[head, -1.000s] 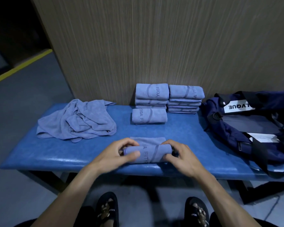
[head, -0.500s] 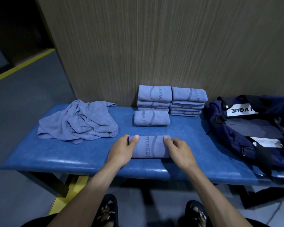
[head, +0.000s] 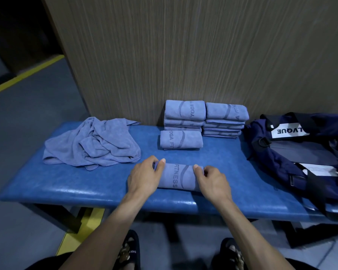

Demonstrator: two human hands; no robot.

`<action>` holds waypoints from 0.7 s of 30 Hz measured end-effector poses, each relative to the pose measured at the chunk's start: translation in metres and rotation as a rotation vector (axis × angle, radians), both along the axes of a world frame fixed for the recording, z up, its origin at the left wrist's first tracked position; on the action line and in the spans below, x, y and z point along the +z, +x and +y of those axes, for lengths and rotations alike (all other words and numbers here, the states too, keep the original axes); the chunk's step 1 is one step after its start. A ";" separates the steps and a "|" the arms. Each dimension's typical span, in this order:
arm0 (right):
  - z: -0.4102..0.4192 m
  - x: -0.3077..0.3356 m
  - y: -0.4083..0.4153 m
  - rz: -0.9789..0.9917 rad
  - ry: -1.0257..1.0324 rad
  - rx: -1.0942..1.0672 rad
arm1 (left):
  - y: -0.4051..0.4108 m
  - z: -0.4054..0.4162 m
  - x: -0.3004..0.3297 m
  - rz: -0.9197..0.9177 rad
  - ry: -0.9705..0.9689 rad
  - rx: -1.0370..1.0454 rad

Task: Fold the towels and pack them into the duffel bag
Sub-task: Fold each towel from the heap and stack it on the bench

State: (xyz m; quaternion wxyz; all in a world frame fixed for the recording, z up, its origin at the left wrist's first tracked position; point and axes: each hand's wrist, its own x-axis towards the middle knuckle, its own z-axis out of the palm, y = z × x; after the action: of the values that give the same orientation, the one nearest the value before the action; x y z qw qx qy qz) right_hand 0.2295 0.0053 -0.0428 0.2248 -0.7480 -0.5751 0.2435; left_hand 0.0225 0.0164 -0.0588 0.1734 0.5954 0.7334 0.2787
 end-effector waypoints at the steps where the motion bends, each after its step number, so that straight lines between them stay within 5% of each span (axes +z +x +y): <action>1: 0.000 0.000 -0.001 -0.012 0.005 -0.001 | -0.001 0.001 0.000 0.012 0.020 0.002; 8: -0.004 0.006 -0.006 -0.161 0.046 0.112 | -0.003 0.006 0.007 0.075 -0.021 -0.137; 21: -0.009 -0.007 0.011 -0.136 0.127 0.217 | 0.013 -0.003 0.033 0.182 -0.171 -0.274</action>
State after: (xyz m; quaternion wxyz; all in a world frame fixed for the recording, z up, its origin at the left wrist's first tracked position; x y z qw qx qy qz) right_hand 0.2410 -0.0039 -0.0498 0.2046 -0.6804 -0.6808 0.1781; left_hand 0.0352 0.0129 -0.0254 0.1925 0.6955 0.6791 0.1341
